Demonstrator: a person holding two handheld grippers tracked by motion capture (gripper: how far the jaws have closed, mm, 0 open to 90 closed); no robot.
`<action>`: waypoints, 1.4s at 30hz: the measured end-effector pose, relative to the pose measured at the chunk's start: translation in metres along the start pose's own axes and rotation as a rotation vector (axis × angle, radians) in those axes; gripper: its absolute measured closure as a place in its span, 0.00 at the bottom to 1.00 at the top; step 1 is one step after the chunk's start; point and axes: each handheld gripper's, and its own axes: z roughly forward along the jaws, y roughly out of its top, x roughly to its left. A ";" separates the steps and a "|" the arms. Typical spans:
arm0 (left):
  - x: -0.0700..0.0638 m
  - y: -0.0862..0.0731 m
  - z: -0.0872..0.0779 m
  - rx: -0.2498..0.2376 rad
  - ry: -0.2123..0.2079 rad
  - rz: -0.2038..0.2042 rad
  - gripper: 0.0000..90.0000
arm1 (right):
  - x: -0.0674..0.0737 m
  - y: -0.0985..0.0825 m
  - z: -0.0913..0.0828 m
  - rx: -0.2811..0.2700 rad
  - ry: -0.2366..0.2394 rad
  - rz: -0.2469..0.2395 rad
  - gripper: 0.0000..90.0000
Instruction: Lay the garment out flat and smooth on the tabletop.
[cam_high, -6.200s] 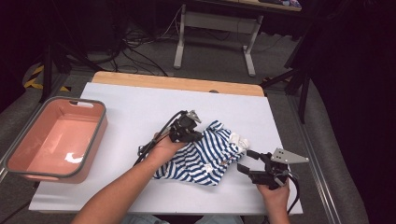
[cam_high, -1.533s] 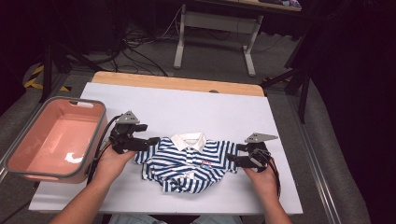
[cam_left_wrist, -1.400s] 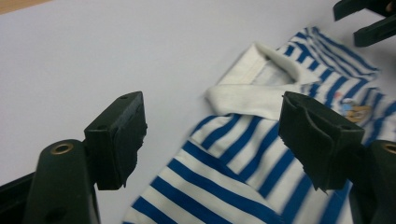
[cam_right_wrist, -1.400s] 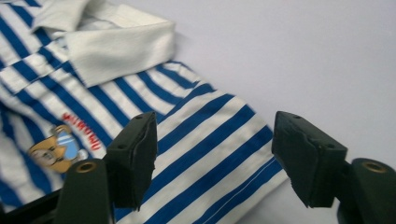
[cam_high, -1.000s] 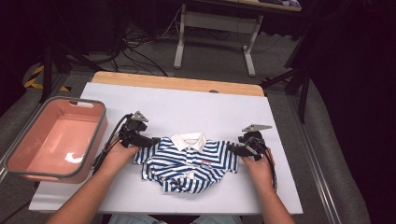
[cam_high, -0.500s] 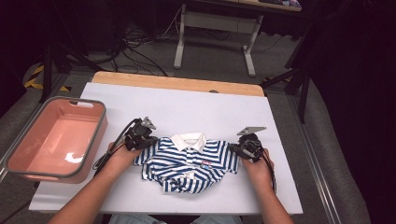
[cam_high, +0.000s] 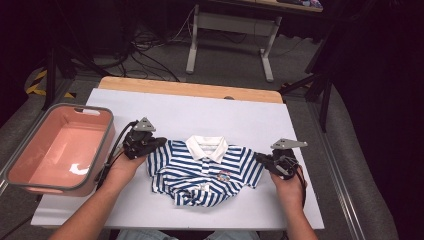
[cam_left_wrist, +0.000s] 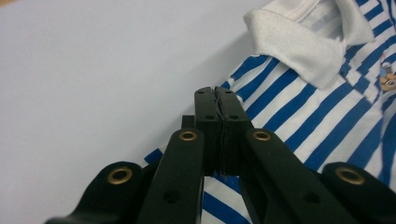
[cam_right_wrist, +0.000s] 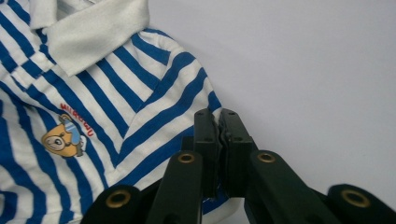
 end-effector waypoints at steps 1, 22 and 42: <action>-0.001 0.001 -0.003 -0.017 -0.002 0.001 0.99 | 0.000 0.000 -0.003 -0.015 0.002 -0.001 0.97; -0.017 0.008 -0.051 -0.294 -0.068 0.022 0.99 | 0.014 0.010 -0.050 -0.266 0.030 -0.051 0.96; -0.019 0.048 -0.065 -0.357 -0.024 0.083 0.99 | 0.012 0.043 -0.074 -0.343 0.010 -0.088 0.96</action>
